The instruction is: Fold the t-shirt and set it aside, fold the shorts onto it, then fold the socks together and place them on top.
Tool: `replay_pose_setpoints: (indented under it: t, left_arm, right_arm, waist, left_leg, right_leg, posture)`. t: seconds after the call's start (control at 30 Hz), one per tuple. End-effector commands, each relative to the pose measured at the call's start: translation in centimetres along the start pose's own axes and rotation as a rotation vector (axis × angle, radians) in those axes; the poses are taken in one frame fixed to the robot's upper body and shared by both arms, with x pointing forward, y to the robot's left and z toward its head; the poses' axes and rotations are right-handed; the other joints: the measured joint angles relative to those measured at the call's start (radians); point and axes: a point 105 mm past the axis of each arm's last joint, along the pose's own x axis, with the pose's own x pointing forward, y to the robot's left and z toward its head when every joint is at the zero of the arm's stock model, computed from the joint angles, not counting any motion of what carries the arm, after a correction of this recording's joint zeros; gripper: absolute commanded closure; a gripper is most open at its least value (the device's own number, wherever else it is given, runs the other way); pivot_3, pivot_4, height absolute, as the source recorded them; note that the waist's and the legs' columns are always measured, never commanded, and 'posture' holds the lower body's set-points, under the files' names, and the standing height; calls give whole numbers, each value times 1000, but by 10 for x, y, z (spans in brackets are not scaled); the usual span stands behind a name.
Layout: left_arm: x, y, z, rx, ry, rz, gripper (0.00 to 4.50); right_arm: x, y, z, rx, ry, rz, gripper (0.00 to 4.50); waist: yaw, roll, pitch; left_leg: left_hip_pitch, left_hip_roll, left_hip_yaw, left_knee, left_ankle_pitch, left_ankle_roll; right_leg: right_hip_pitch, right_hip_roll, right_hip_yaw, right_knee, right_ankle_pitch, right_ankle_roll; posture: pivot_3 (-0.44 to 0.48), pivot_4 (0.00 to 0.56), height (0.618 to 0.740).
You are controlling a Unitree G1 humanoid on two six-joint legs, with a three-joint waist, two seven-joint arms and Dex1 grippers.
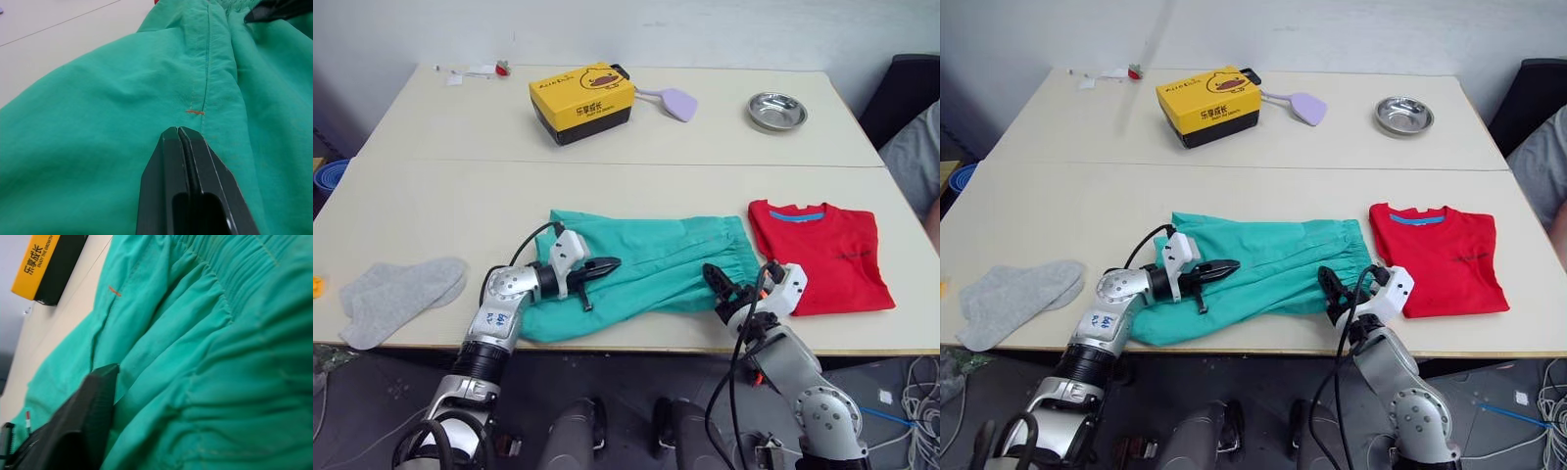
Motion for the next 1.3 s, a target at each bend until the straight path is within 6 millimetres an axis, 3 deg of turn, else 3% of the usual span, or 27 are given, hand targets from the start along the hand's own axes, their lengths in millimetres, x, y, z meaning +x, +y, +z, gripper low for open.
replay_pose_setpoints:
  t: [0.03, 0.2, 0.3, 0.4, 0.47, 0.53, 0.67, 0.8, 0.93, 1.1, 1.3]
  left_arm:
    - [0, 7, -5, -10, 24, 54, 4500]
    - [5, 12, -3, -10, 23, 70, 4500]
    - [6, 15, 0, -10, 23, 72, 4500]
    - [5, 16, -3, -12, 42, 65, 4500]
    - [7, 19, -6, -15, 63, 67, 4500]
    - [8, 23, -8, -17, 73, 80, 4500]
    - [7, 27, -9, -40, 72, 105, 4500]
    - [3, 27, -11, -88, 55, 134, 4500]
    - [-1, 25, -14, -105, 49, 155, 4500]
    - [-8, 19, -4, -82, 2, 118, 4500]
    - [-32, 11, 12, -27, -42, 54, 4500]
  right_arm:
    - [1, -4, 21, -152, -109, -12, 2798]
    - [6, 24, 44, -460, -231, 82, 4475]
    - [10, 53, 50, -664, -297, 194, 4475]
    - [12, 90, 42, -873, -320, 362, 4475]
    - [11, 124, 26, -1014, -305, 547, 4475]
    - [10, 140, 12, -1078, -262, 656, 4475]
    - [16, 142, -11, -1050, -89, 676, 4475]
    - [10, 153, -33, -1019, 2, 736, 4475]
    - [10, 152, -52, -1002, 83, 756, 4475]
    - [20, 157, -51, -975, 77, 736, 4475]
    - [26, 153, -28, -945, 3, 697, 4475]
  waist:
    - [-1, 0, 0]
    - [-3, 1, 0]
    - [-3, 1, 0]
    - [-4, 1, 0]
    - [-5, 1, 0]
    - [-5, 1, 0]
    - [-2, 1, 0]
    - [-5, 1, 0]
    - [-8, 1, 0]
    - [-13, 1, 0]
    - [-28, 1, 1]
  left_leg:
    - [0, 0, 0, 0, 0, 0]
    - [0, 0, 1, 0, 0, -1]
    - [0, 0, 1, 0, 0, -1]
    - [0, 1, 1, 0, 1, -1]
    - [0, 1, 1, -1, 6, -4]
    - [0, 1, 1, 0, 6, -4]
    - [0, 1, -1, 0, 6, -3]
    - [0, 1, 0, 0, 7, -3]
    - [0, 1, -1, 0, 6, -1]
    - [0, 1, -1, -1, 6, -2]
    - [-1, 1, 0, -2, 7, -8]
  right_leg:
    - [0, 0, 0, 0, 0, 0]
    - [-1, 0, 0, 1, 0, 0]
    - [-2, 0, 0, 1, 0, 0]
    - [-2, 1, 0, 1, -1, -1]
    - [-2, 1, -1, 2, -1, -1]
    - [-2, 1, -1, 2, -1, -1]
    - [-2, 0, -2, 3, -1, -2]
    - [-2, 0, -2, 3, -1, -2]
    - [-2, 0, -2, 4, -1, -2]
    - [-2, 0, -2, 4, -2, -3]
    - [-3, 0, -2, 3, -2, -3]
  posture:
    - [0, 150, 740]
    - [0, 150, 740]
    - [0, 150, 740]
    - [0, 150, 740]
    - [0, 150, 740]
    - [0, 150, 740]
    - [0, 150, 740]
    - [0, 150, 740]
    - [0, 150, 740]
    - [0, 150, 740]
    - [0, 150, 740]
